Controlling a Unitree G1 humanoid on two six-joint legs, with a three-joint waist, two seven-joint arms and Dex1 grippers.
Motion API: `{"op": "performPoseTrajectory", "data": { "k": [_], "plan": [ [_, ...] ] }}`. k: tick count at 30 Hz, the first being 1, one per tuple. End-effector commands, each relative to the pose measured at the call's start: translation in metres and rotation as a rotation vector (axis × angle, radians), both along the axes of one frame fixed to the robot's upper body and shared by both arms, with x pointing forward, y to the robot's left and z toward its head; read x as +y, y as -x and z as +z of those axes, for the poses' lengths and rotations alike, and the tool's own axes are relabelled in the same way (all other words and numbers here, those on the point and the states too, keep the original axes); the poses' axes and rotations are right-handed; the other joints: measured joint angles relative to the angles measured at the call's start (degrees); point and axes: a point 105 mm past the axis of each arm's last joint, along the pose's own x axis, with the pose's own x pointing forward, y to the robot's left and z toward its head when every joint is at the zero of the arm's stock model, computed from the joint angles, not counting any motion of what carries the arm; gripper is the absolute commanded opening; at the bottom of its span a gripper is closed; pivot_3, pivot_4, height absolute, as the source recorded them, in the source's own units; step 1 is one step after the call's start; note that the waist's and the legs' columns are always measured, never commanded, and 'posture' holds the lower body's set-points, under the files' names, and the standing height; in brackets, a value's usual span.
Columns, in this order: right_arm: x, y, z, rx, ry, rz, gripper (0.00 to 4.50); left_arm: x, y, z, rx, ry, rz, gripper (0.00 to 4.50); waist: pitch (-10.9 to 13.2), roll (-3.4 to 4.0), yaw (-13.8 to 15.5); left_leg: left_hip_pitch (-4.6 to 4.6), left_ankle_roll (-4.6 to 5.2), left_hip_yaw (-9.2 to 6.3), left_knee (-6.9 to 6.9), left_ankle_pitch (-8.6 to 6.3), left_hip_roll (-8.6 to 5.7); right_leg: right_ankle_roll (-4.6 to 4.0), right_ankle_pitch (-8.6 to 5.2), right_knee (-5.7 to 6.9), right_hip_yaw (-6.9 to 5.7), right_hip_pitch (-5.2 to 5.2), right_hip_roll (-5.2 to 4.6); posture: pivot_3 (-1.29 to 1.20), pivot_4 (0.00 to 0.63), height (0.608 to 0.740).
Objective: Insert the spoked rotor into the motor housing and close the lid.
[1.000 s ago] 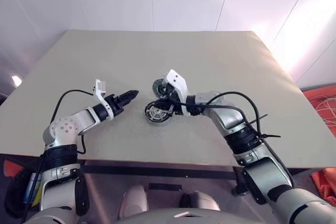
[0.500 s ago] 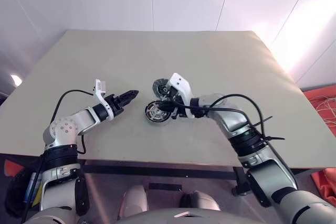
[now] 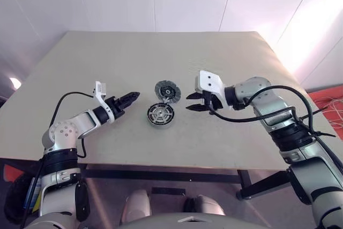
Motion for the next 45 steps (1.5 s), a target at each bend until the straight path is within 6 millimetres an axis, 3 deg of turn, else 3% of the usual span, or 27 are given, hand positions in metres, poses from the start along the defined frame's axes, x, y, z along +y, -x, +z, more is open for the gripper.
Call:
{"op": "performPoseTrajectory", "data": {
  "k": [1, 2, 7, 15, 19, 24, 33, 45],
  "plan": [
    [0.010, 0.001, 0.013, -0.087, 0.013, 0.077, 3.01, 0.007, -0.003, 0.014, -0.061, 0.004, 0.025, 2.69, 0.0, 0.00, 0.0, -0.02, 0.07, 0.00, 0.01, 0.04, 0.00, -0.01, 0.00, 0.00, 0.00, -0.01, 0.00, 0.00, 0.000, 0.740],
    [0.013, 0.007, 0.012, -0.096, 0.026, 0.124, 3.30, 0.008, -0.003, 0.014, -0.061, 0.004, 0.028, 2.69, 0.0, 0.00, 0.0, -0.03, 0.13, 0.00, 0.01, 0.06, 0.00, -0.08, 0.04, 0.00, 0.00, -0.02, 0.00, 0.00, 0.000, 0.740],
    [0.031, 0.031, 0.016, -0.158, 0.087, 0.376, 3.30, 0.011, -0.004, 0.014, -0.059, -0.001, 0.035, 2.69, 0.0, 0.00, 0.0, -0.10, 0.31, 0.00, 0.03, -0.04, 0.01, -0.32, 0.15, -0.01, -0.01, -0.07, 0.00, 0.00, 0.000, 0.740],
    [0.048, 0.012, 0.024, -0.383, 0.389, 0.717, 3.30, 0.009, -0.011, 0.017, -0.066, -0.008, 0.023, 2.69, 0.0, 0.00, -0.2, -0.22, 0.53, -0.01, 0.54, -0.19, 0.08, -0.33, 0.16, 0.15, -0.06, -0.14, -0.01, 0.00, 0.000, 0.740],
    [0.058, 0.005, 0.019, -0.370, 0.490, 0.834, 3.30, 0.007, -0.011, 0.016, -0.072, -0.001, 0.024, 2.69, 0.0, 0.00, -0.3, -0.26, 0.68, -0.04, 0.74, -0.26, 0.11, -0.53, 0.28, 0.24, -0.09, -0.22, -0.02, 0.00, 0.000, 0.740],
    [0.064, -0.005, 0.003, -0.334, 0.545, 0.853, 3.30, 0.009, -0.006, 0.014, -0.076, 0.006, 0.048, 2.69, 0.0, 0.00, -0.5, -0.38, 0.83, -0.04, 0.78, -0.35, 0.10, -0.56, 0.29, 0.22, -0.09, -0.27, -0.05, 0.00, 0.000, 0.740],
    [0.064, -0.003, -0.021, -0.263, 0.558, 0.877, 3.30, 0.018, 0.002, 0.012, -0.073, 0.001, 0.083, 2.69, 0.0, 0.00, -1.9, -0.68, 0.88, -0.04, 0.82, -0.38, 0.12, -0.59, 0.29, 0.28, -0.09, -0.57, -0.05, 0.00, 0.000, 0.740],
    [0.071, -0.009, -0.027, -0.259, 0.551, 0.835, 3.30, 0.014, 0.001, 0.012, -0.073, 0.006, 0.081, 2.69, 0.0, 0.00, -1.9, -0.70, 0.85, -0.03, 0.95, -0.36, 0.14, -0.69, 0.32, 0.51, -0.08, -0.72, -0.05, 0.00, 0.000, 0.740]
  ]
}}
